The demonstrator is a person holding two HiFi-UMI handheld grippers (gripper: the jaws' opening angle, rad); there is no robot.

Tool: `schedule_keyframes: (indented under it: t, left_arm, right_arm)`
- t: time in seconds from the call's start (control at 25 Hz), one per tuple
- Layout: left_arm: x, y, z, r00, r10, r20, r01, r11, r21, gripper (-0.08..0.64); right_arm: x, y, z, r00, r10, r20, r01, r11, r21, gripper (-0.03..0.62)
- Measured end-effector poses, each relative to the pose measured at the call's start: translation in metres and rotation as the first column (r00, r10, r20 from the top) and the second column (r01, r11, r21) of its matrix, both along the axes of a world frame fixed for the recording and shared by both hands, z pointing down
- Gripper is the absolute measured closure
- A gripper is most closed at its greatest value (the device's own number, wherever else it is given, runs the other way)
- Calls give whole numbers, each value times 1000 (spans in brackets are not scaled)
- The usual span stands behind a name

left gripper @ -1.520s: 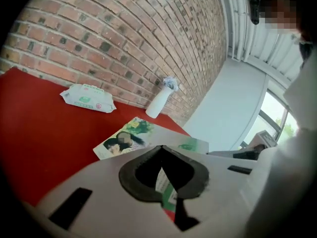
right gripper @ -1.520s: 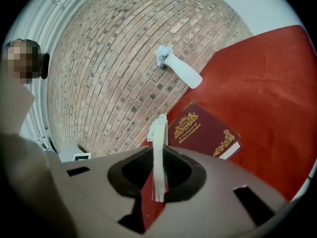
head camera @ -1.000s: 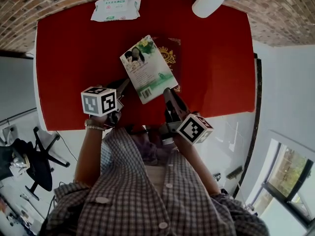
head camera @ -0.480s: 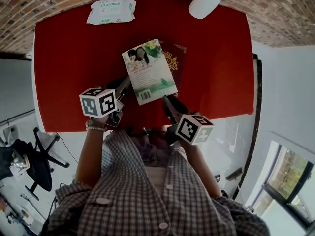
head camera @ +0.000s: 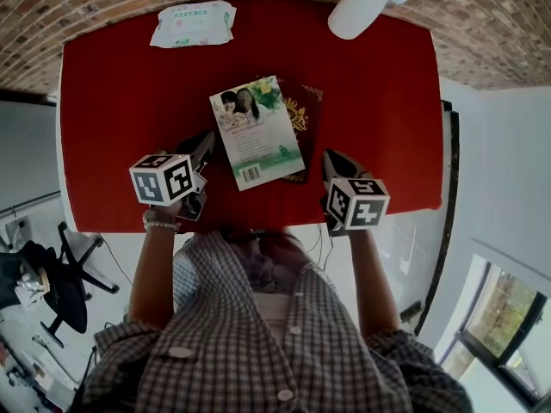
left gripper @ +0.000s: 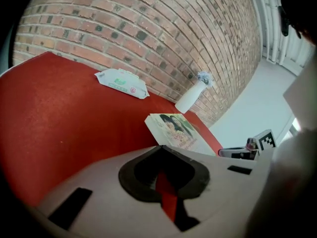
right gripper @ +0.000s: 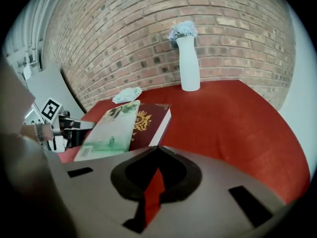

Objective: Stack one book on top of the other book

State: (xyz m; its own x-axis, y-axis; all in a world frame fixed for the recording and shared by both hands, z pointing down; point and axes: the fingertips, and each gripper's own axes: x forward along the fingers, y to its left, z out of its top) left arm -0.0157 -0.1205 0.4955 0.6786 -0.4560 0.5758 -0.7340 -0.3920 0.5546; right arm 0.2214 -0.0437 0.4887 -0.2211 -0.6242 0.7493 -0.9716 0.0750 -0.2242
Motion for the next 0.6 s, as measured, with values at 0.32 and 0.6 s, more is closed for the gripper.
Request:
schedule_keyframes:
  t: [0.32,0.6]
  left_arm:
    - [8,-14,8,997,15,79,-15,1000,7,552]
    - [13,-25,1,996,-7,86,4,999,40,552]
  right_arm:
    - [0,-39,28,1000,-21,-16,21,999,-32,586]
    - [-1,-46,28,998,-17,54,19,999,-33,587]
